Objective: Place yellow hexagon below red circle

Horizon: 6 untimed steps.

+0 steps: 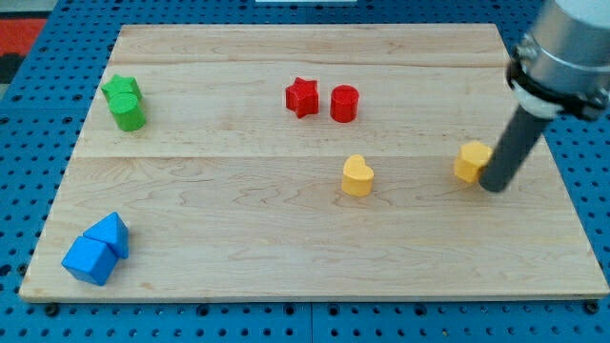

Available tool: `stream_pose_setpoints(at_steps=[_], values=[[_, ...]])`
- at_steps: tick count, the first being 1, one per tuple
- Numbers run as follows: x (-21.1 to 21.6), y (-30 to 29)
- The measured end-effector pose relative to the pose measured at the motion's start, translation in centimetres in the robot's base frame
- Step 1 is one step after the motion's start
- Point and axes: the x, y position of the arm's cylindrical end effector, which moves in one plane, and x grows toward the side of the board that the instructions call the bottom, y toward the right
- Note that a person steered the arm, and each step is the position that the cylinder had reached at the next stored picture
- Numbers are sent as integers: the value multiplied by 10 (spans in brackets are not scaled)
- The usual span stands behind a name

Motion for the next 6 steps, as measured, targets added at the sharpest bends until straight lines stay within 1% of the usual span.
stream_pose_setpoints(at_steps=[1, 2, 3, 4, 5, 6], values=[[-54, -49], [-54, -11], [-76, 43], [-126, 19], [-117, -6], [-87, -38]])
